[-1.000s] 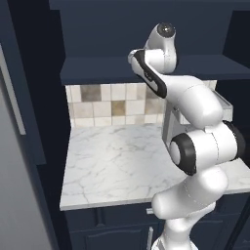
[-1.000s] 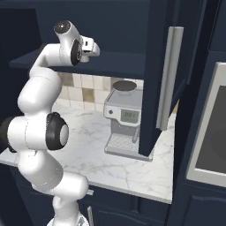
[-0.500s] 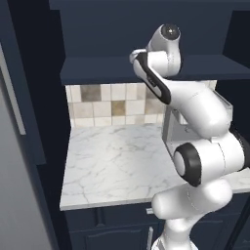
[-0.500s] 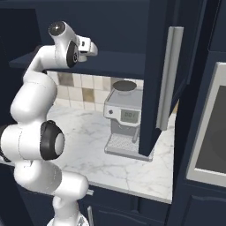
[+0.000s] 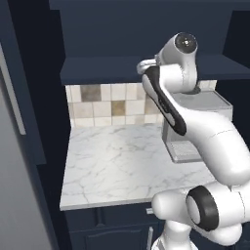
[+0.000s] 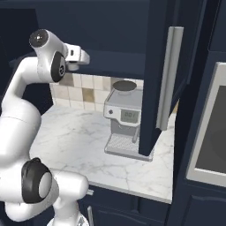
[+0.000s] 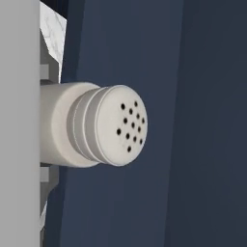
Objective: Move the shaker and mustard from the cabinet to the dining counter.
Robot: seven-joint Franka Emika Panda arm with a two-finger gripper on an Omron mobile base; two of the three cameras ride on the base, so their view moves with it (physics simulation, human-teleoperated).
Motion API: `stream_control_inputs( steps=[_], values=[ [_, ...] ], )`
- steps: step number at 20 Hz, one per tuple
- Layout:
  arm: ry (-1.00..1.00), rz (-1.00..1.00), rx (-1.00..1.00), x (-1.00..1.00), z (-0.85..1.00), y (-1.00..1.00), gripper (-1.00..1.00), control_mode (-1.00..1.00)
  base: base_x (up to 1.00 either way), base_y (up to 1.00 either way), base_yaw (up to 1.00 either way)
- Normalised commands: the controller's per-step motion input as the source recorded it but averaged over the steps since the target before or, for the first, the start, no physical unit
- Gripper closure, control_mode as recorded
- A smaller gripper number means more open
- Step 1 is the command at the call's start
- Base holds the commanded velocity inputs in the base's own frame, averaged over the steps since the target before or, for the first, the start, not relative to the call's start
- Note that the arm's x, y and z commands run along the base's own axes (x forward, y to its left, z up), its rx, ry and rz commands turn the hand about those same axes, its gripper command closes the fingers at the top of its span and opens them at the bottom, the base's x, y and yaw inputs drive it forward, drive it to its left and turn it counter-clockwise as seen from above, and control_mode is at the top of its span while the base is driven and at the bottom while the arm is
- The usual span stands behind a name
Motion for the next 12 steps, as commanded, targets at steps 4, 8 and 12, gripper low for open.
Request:
stream_control_inputs(
  steps=[4,8,12],
  values=[
    [0.02,0.0,-0.05,-1.0,0.0,-0.04,1.0,-1.0,0.0,0.0,0.0],
    [0.08,0.0,-0.01,-1.0,-0.02,-0.08,1.0,-1.0,0.0,0.0,0.0],
    [0.09,0.0,0.0,-0.83,-0.16,-0.09,1.0,-1.0,0.0,0.0,0.0]
  ],
)
